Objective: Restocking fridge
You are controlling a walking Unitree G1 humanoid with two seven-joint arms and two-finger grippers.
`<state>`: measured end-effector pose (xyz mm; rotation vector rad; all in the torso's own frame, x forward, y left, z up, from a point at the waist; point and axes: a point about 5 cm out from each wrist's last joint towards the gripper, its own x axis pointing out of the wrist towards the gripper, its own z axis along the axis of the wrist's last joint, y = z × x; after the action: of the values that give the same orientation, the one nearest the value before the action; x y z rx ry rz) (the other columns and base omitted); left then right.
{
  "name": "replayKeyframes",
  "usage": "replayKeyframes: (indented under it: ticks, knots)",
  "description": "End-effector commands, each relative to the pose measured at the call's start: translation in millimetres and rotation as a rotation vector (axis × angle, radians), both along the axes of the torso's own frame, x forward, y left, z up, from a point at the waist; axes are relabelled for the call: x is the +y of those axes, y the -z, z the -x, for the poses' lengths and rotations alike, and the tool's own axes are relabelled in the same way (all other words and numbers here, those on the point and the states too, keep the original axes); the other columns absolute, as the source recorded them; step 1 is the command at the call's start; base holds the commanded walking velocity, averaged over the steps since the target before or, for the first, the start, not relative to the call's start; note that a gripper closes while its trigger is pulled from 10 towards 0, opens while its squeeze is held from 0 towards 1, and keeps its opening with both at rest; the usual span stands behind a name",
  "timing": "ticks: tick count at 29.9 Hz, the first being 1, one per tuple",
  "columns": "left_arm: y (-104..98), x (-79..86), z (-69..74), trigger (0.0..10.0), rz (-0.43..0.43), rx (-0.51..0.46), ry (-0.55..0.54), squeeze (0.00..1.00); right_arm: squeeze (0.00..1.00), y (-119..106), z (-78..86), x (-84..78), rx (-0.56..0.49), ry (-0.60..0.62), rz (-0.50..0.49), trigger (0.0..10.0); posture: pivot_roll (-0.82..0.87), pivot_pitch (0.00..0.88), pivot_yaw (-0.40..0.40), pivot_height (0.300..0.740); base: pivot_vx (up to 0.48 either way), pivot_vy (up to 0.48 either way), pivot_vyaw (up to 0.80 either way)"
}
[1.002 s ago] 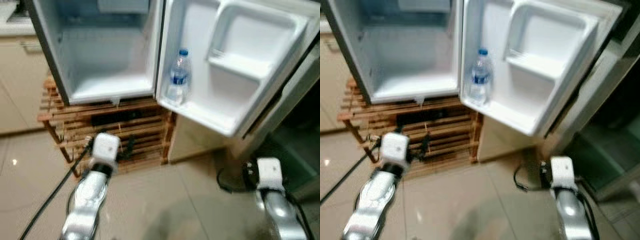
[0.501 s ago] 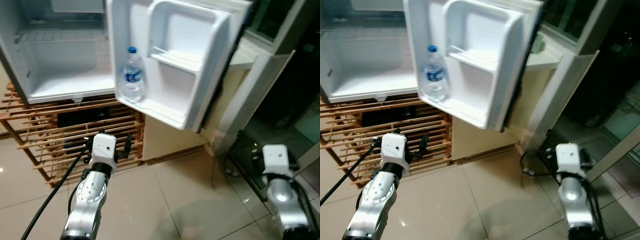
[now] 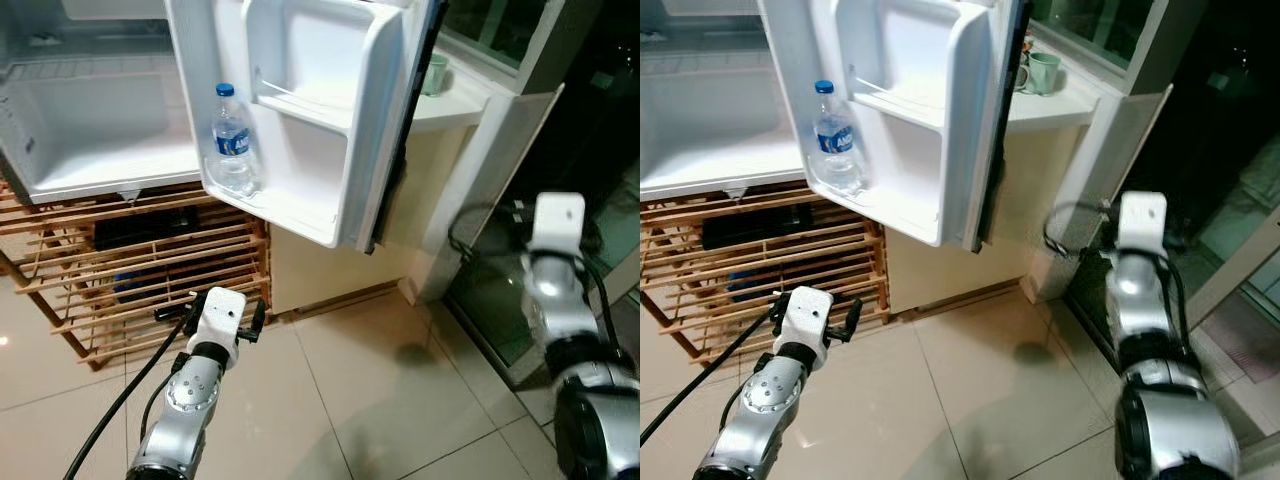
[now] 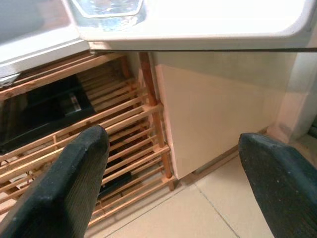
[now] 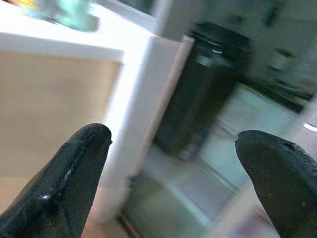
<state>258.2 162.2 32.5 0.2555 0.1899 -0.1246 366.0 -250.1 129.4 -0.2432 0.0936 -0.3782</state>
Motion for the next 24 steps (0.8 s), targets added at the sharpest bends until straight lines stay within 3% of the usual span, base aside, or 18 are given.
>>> replayKeyframes:
  ticks: [1,6,13,21,24]
  knots:
    - [-10,-4.9,-2.1,10.0,0.003,-0.062,0.025,0.0,0.0,3,-0.9,3.5,0.004,-0.046,-0.035,10.0,-0.03,0.0,-0.093,0.74,0.0,0.0,0.0]
    - [-26,-9.3,-6.2,10.0,0.029,-0.142,0.035,0.0,0.0,19,7.2,23.4,-0.021,-0.155,-0.052,10.0,-0.03,0.0,-0.089,0.74,0.0,0.0,0.25]
    - [-30,-15.9,-6.9,10.0,0.021,-0.152,0.083,0.0,0.0,23,9.6,17.3,-0.018,-0.118,-0.078,10.0,-0.04,0.0,-0.068,0.74,0.0,0.0,0.68]
    - [-31,-15.5,-9.3,10.0,0.033,-0.158,0.063,0.0,0.0,16,5.0,10.4,-0.003,-0.086,-0.07,10.0,-0.04,0.0,-0.08,0.74,0.0,0.0,0.59]
    - [-33,-17.8,-8.2,10.0,0.049,-0.165,0.058,0.0,0.0,16,5.4,15.5,-0.026,-0.119,-0.075,10.0,-0.03,0.0,-0.086,0.74,0.0,0.0,0.19]
